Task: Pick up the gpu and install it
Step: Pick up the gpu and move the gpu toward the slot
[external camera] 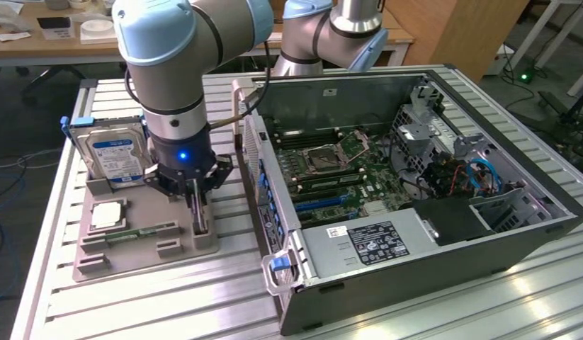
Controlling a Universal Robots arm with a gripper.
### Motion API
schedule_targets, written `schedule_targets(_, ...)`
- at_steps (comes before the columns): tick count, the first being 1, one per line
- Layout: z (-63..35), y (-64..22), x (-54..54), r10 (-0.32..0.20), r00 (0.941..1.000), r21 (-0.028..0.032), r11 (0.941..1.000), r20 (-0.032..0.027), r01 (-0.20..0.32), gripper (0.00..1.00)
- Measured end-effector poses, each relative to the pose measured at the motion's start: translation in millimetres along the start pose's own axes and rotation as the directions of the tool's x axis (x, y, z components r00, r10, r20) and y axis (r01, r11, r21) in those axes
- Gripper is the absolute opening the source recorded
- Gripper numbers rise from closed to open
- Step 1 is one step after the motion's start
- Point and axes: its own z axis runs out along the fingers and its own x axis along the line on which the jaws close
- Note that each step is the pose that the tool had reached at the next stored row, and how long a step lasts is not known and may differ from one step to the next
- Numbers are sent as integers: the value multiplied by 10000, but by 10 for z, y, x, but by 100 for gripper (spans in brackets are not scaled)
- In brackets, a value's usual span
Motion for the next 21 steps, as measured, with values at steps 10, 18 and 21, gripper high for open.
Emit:
schedule_targets(10, 0, 0, 0, -1, 10000, -1, 10000, -1, 1, 28)
schedule_targets(18, -54, 2, -2, 0, 10000, -1, 10000, 0, 0, 28)
schedule_targets(21, -116, 4, -4, 0, 10000, -2, 10000, 0, 0, 28)
